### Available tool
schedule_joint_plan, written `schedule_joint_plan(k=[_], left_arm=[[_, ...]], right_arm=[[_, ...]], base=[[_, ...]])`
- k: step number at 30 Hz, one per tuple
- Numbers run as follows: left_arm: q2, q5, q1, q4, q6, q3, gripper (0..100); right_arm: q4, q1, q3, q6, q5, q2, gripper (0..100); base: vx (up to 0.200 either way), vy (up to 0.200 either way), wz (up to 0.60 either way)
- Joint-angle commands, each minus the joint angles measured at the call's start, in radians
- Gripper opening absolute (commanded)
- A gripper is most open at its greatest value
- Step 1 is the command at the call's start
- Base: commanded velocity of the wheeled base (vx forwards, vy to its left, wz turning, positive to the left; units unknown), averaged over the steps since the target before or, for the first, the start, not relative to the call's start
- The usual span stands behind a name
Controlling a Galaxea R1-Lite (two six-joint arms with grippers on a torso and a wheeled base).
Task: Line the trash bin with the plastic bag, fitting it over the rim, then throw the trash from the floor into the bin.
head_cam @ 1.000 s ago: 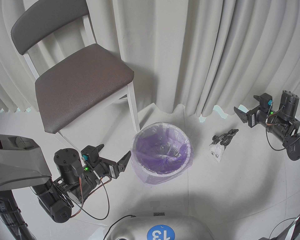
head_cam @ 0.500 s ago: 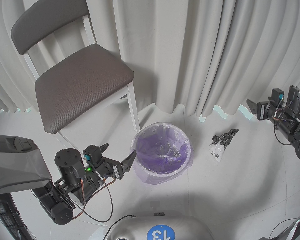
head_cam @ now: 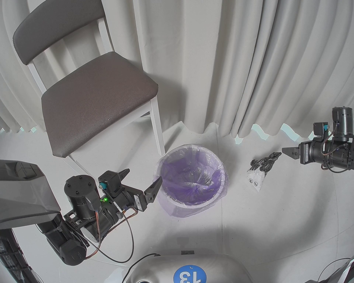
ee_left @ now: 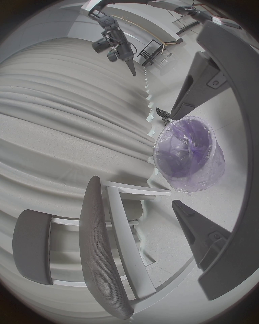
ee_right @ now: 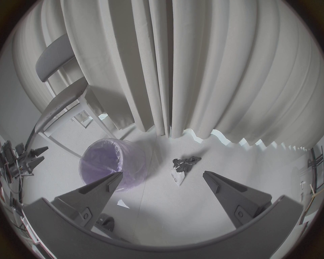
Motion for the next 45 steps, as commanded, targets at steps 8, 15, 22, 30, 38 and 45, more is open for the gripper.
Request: schedule_joint_plan(k=[8, 15, 22, 30, 38, 45], left_arm=[[-0.004, 0.005, -0.008, -0.018, 0.010, 0.005, 100], [-0.014, 0.007, 0.028, -0.018, 0.004, 0.008, 100], [-0.041, 0.007, 0.028, -0.018, 0.012, 0.019, 100], [-0.052, 0.005, 0.024, -0.018, 0.013, 0.033, 100], [-0.032, 0.002, 0.021, -0.018, 0.015, 0.033, 100], [-0.008, 0.002, 0.021, -0.018, 0.016, 0.032, 100]], right_arm=[[-0.439, -0.106, -0.133, 0.084, 0.049, 0.507, 100], [-0.715, -0.130, 0.029, 0.276, 0.035, 0.520, 100], [-0.907, -0.130, 0.003, 0.402, 0.053, 0.607, 100], [-0.903, -0.159, -0.055, 0.451, 0.047, 0.699, 100], [-0.904, -0.196, -0.167, 0.453, 0.042, 0.822, 100], [-0.906, -0.216, -0.221, 0.456, 0.041, 0.885, 100]], base=[[0.000, 0.000, 0.00], [0.000, 0.000, 0.00], [0.000, 0.000, 0.00], [0.000, 0.000, 0.00], [0.000, 0.000, 0.00], [0.000, 0.000, 0.00]])
